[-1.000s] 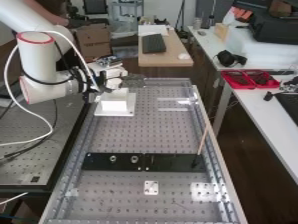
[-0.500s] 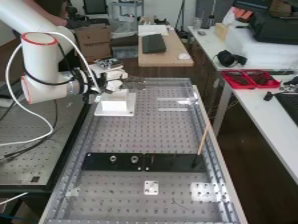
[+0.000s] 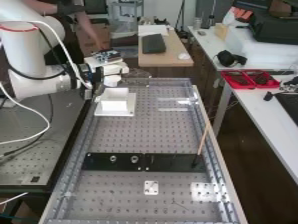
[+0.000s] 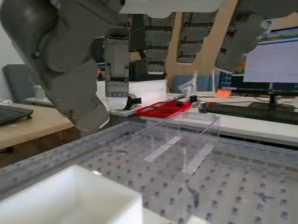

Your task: Grab the smaller nut and place it in the white container

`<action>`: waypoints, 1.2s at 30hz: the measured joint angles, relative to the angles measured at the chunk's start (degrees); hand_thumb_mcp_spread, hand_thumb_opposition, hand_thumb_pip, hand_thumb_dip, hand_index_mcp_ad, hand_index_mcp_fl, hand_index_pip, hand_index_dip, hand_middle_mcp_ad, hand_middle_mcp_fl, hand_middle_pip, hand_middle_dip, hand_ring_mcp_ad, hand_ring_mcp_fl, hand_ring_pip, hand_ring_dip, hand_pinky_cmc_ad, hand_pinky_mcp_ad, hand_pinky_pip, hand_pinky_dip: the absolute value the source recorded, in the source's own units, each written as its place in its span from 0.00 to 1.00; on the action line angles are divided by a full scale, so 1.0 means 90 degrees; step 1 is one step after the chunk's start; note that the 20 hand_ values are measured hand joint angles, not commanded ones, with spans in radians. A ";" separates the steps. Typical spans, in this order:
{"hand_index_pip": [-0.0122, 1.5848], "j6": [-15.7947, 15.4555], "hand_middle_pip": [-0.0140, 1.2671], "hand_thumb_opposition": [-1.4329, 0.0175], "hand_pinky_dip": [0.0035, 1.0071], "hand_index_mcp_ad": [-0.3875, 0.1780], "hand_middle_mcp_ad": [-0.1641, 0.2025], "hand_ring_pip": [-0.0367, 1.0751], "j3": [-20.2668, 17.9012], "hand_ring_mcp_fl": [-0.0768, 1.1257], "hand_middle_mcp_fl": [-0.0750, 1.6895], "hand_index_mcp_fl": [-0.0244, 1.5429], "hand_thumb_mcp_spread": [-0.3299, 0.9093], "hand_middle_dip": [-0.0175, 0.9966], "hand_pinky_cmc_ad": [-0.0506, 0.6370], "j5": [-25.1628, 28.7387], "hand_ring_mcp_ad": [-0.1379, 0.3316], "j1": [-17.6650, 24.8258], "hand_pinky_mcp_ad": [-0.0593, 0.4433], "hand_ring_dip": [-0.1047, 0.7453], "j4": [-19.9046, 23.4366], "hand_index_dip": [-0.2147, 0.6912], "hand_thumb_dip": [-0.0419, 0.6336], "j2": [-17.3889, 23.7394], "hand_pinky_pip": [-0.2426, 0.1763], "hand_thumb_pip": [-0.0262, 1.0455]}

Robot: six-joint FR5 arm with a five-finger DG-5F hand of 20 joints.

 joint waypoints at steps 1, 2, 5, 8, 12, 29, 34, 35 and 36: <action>0.78 0.0101 0.10 0.43 0.18 0.37 0.55 0.11 0.0002 0.07 0.09 0.02 0.55 0.24 0.52 0.0183 0.49 -0.0045 0.64 0.25 0.0007 0.32 0.39 0.0159 0.50 0.77; 0.79 0.0118 0.10 0.44 0.18 0.38 0.55 0.11 0.0002 0.07 0.09 0.02 0.55 0.24 0.52 0.0215 0.49 -0.0053 0.63 0.25 0.0006 0.32 0.39 0.0184 0.50 0.77; 0.76 0.0349 0.10 0.44 0.18 0.38 0.55 0.11 0.0043 0.07 0.09 0.02 0.54 0.24 0.52 0.0844 0.50 -0.0187 0.65 0.25 -0.0063 0.32 0.39 0.0576 0.50 0.77; 0.75 0.0491 0.10 0.44 0.18 0.39 0.57 0.11 0.0120 0.07 0.09 0.02 0.52 0.24 0.52 0.1391 0.51 -0.0289 0.65 0.25 -0.0163 0.32 0.39 0.0817 0.50 0.77; 0.70 0.0747 0.10 0.45 0.17 0.37 0.55 0.11 0.0305 0.07 0.09 0.02 0.50 0.24 0.52 0.2209 0.51 -0.0397 0.65 0.25 -0.0386 0.30 0.39 0.0991 0.49 0.77; 0.36 0.0996 0.10 0.48 0.24 0.44 0.56 0.11 0.1168 0.07 0.09 0.02 0.47 0.24 0.53 0.3957 0.55 -0.0729 0.70 0.25 -0.1031 0.32 0.34 0.1026 0.46 0.71; 0.35 0.1041 0.10 0.48 0.26 0.44 0.57 0.11 0.1315 0.07 0.09 0.02 0.47 0.24 0.53 0.3951 0.55 -0.0749 0.70 0.25 -0.1155 0.34 0.34 0.0964 0.46 0.71; 0.34 0.1053 0.10 0.48 0.26 0.44 0.57 0.11 0.1334 0.07 0.09 0.02 0.47 0.24 0.53 0.3943 0.55 -0.0754 0.71 0.25 -0.1170 0.34 0.34 0.0954 0.47 0.69; 0.34 0.1065 0.10 0.48 0.25 0.44 0.56 0.11 0.1374 0.07 0.09 0.02 0.47 0.24 0.54 0.3917 0.55 -0.0763 0.71 0.25 -0.1195 0.34 0.34 0.0937 0.46 0.69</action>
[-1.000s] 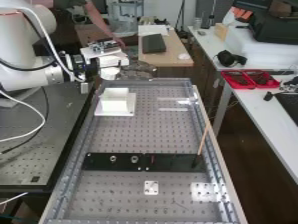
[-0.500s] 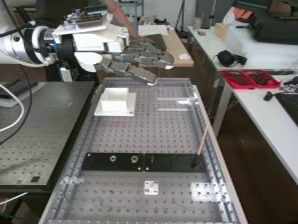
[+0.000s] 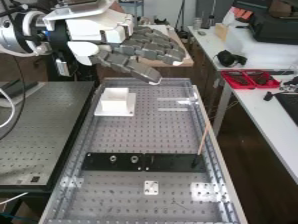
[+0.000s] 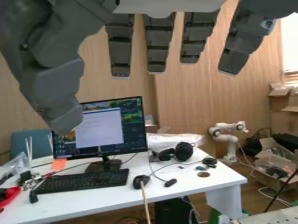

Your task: Grab the smaller nut and place it in the white container

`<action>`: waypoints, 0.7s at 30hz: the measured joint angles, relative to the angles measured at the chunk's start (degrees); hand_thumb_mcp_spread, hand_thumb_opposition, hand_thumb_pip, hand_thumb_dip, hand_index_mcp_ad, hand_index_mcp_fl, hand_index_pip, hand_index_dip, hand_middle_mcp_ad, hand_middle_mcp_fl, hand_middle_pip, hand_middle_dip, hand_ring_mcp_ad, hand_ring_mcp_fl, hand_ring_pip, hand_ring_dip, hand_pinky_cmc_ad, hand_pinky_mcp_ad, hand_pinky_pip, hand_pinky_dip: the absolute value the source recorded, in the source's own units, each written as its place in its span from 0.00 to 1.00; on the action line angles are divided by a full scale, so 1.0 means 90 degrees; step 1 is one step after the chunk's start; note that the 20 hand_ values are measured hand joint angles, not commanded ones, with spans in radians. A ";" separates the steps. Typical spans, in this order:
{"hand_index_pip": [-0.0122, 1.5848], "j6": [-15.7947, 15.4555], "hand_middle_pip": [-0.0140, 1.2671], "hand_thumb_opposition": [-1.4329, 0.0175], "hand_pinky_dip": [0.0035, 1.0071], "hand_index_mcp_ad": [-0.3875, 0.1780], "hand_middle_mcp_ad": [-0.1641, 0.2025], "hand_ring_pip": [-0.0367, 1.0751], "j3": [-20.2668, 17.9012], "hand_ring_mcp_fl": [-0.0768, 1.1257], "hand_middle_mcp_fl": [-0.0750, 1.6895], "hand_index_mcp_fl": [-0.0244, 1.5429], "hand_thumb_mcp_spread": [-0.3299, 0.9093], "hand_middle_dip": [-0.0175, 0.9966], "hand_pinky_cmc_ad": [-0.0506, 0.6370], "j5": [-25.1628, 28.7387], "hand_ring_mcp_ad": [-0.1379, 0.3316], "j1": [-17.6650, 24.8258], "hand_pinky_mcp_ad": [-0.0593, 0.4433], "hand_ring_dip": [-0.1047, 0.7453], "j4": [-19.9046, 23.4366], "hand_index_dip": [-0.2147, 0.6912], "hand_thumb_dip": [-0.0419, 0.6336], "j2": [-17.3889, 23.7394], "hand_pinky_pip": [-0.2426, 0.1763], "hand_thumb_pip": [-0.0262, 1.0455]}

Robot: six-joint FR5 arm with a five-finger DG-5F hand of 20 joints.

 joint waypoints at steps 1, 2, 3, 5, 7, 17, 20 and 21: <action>0.34 0.0001 0.10 0.48 0.25 0.44 0.57 0.11 0.0023 0.07 0.09 0.02 0.47 0.24 0.53 -0.0025 0.55 -0.0006 0.70 0.25 -0.0015 0.34 0.34 -0.0008 0.46 0.68; 0.34 -0.0002 0.10 0.48 0.26 0.44 0.57 0.11 0.0035 0.07 0.09 0.02 0.47 0.24 0.53 -0.0036 0.55 -0.0010 0.70 0.25 -0.0024 0.35 0.34 -0.0013 0.46 0.68; 0.34 -0.0011 0.10 0.48 0.26 0.44 0.56 0.11 0.0052 0.07 0.09 0.02 0.47 0.24 0.53 -0.0048 0.55 -0.0015 0.70 0.25 -0.0037 0.36 0.34 -0.0019 0.46 0.68; 0.34 -0.0011 0.10 0.48 0.26 0.44 0.56 0.11 0.0084 0.07 0.09 0.02 0.47 0.24 0.56 -0.0072 0.55 -0.0024 0.71 0.25 -0.0058 0.35 0.34 -0.0035 0.46 0.68; 0.34 -0.0002 0.10 0.48 0.26 0.44 0.56 0.11 0.0111 0.07 0.09 0.02 0.47 0.24 0.56 -0.0111 0.55 -0.0031 0.71 0.25 -0.0077 0.36 0.34 -0.0054 0.46 0.68; 0.33 0.0016 0.10 0.48 0.26 0.44 0.57 0.11 0.0180 0.07 0.09 0.03 0.47 0.24 0.56 -0.0151 0.55 -0.0031 0.71 0.25 -0.0184 0.37 0.34 -0.0096 0.46 0.68; 0.32 0.0005 0.10 0.48 0.25 0.44 0.56 0.11 0.0196 0.07 0.09 0.03 0.47 0.24 0.56 -0.0152 0.55 -0.0027 0.70 0.25 -0.0203 0.37 0.34 -0.0097 0.44 0.68; 0.32 -0.0017 0.10 0.48 0.26 0.44 0.56 0.11 0.0204 0.07 0.09 0.03 0.47 0.24 0.56 -0.0146 0.55 -0.0021 0.70 0.25 -0.0222 0.37 0.34 -0.0102 0.43 0.68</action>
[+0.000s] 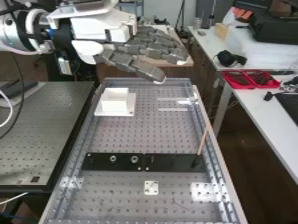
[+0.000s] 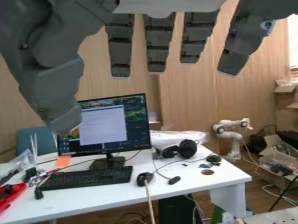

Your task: Grab the smaller nut and place it in the white container

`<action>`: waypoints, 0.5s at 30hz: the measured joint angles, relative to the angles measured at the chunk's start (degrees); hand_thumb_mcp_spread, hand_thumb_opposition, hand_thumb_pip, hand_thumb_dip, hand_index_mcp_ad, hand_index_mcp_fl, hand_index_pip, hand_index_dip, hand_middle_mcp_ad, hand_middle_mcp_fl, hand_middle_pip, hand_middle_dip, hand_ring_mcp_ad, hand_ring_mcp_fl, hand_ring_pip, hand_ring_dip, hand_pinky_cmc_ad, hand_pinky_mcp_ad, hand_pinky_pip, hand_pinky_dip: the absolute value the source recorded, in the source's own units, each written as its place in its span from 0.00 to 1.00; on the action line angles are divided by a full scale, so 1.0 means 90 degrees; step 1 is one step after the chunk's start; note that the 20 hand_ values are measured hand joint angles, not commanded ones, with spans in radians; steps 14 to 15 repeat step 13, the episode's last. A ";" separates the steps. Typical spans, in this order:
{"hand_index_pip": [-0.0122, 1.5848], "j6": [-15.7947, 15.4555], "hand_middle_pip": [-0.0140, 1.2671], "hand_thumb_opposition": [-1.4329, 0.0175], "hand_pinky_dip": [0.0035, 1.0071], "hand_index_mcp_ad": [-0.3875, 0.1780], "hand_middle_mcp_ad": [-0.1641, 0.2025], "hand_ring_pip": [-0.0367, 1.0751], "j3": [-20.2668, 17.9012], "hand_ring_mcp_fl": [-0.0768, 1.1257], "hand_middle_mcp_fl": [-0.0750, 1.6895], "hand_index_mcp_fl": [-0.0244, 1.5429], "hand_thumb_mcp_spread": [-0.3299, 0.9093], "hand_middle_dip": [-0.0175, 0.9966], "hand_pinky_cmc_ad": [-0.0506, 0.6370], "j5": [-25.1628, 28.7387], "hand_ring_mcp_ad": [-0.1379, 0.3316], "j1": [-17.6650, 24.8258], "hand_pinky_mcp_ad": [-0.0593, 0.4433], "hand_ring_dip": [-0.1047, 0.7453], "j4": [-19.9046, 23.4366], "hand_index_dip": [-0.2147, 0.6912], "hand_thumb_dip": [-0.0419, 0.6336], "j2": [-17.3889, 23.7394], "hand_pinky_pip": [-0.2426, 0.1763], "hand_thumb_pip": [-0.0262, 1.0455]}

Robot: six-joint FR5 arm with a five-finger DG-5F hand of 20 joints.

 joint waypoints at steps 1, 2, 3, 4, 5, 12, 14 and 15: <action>0.32 -0.0051 0.10 0.48 0.26 0.44 0.56 0.11 0.0015 0.07 0.09 0.03 0.47 0.24 0.56 0.0006 0.55 0.0009 0.70 0.25 -0.0046 0.37 0.34 -0.0002 0.43 0.68; 0.31 -0.0066 0.10 0.48 0.26 0.44 0.56 0.11 0.0020 0.07 0.09 0.03 0.47 0.24 0.56 0.0006 0.55 0.0012 0.70 0.25 -0.0062 0.37 0.34 -0.0003 0.43 0.68; 0.29 -0.0124 0.10 0.48 0.26 0.44 0.56 0.11 0.0040 0.07 0.09 0.03 0.47 0.24 0.56 0.0005 0.55 0.0022 0.70 0.25 -0.0128 0.37 0.34 -0.0005 0.43 0.68; 0.26 -0.0149 0.10 0.48 0.26 0.46 0.56 0.11 0.0055 0.07 0.09 0.03 0.47 0.24 0.56 -0.0006 0.55 0.0030 0.70 0.25 -0.0190 0.37 0.34 -0.0005 0.43 0.68; 0.25 -0.0155 0.10 0.48 0.26 0.46 0.56 0.11 0.0063 0.07 0.09 0.03 0.47 0.24 0.56 -0.0023 0.54 0.0037 0.70 0.25 -0.0239 0.37 0.34 -0.0004 0.43 0.68; 0.21 -0.0099 0.10 0.47 0.26 0.46 0.57 0.11 0.0051 0.07 0.09 0.03 0.47 0.24 0.58 -0.0211 0.56 0.0054 0.70 0.25 -0.0447 0.42 0.34 0.0074 0.43 0.68; 0.21 -0.0089 0.10 0.47 0.26 0.46 0.57 0.11 0.0045 0.07 0.09 0.03 0.47 0.24 0.58 -0.0236 0.56 0.0052 0.70 0.25 -0.0479 0.42 0.34 0.0073 0.43 0.68; 0.21 -0.0089 0.10 0.47 0.26 0.46 0.57 0.11 0.0045 0.07 0.09 0.03 0.47 0.24 0.58 -0.0236 0.56 0.0052 0.70 0.25 -0.0479 0.42 0.34 0.0073 0.43 0.68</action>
